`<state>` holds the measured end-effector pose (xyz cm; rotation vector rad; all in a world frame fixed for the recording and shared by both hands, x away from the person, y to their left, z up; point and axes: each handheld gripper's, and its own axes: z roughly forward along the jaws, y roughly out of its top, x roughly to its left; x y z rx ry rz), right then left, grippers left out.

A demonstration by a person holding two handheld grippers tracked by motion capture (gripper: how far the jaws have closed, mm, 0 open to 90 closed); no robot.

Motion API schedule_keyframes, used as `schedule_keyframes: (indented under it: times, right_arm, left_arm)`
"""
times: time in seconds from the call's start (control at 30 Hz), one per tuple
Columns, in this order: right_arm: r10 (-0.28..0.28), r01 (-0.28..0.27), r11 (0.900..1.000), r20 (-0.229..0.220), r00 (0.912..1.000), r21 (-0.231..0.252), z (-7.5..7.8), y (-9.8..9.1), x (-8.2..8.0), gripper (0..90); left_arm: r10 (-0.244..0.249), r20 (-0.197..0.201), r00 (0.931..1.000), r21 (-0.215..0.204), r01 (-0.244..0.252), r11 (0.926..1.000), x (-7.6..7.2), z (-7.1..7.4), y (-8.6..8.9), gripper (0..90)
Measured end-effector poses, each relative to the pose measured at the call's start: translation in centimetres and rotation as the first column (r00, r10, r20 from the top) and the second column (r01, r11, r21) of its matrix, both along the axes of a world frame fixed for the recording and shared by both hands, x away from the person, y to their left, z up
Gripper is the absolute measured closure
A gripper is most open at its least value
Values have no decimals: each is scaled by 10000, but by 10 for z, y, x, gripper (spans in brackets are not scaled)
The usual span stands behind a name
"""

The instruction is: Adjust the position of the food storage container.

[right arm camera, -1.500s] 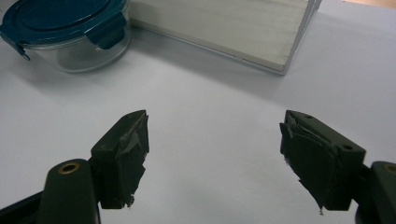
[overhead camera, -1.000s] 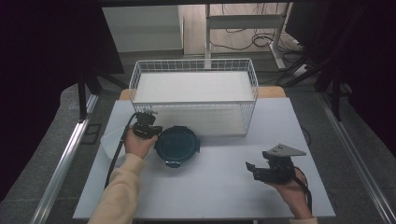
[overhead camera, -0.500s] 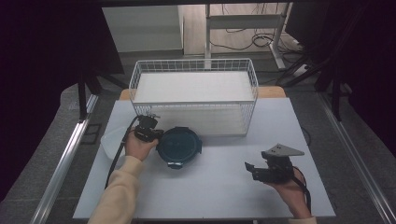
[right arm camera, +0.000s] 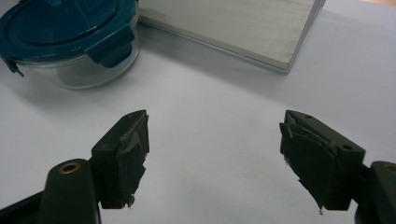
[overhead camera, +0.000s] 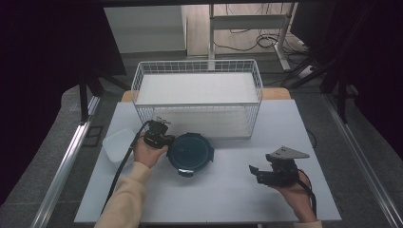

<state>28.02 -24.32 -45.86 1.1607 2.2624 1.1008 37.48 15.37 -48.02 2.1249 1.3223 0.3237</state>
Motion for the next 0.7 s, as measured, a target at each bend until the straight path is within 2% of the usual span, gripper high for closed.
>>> schedule_keyframes:
  times: [0.17, 0.5, 0.67, 0.7]
  right_arm:
    - [25, -25, 10000, 18, 10000, -29, 0, 0, 0, 239]
    - [22, -22, 10000, -4, 10000, -38, 0, 0, 0, 239]
    - [38, -38, 10000, 2, 10000, -60, 0, 1, 0, 240]
    - [34, -34, 10000, 2, 10000, -63, 0, 1, 0, 239]
  left_arm:
    - [-545, 22, 9985, 105, 545, 9985, -10, 1, -12, 900]
    - [-878, 49, 9961, 278, 877, 9958, -21, 2, -25, 900]
    - [-1094, 18, 9940, 96, 1094, 9940, -24, 2, -33, 900]
    - [-1141, -6, 9935, -113, 1141, 9934, -26, 2, -37, 900]
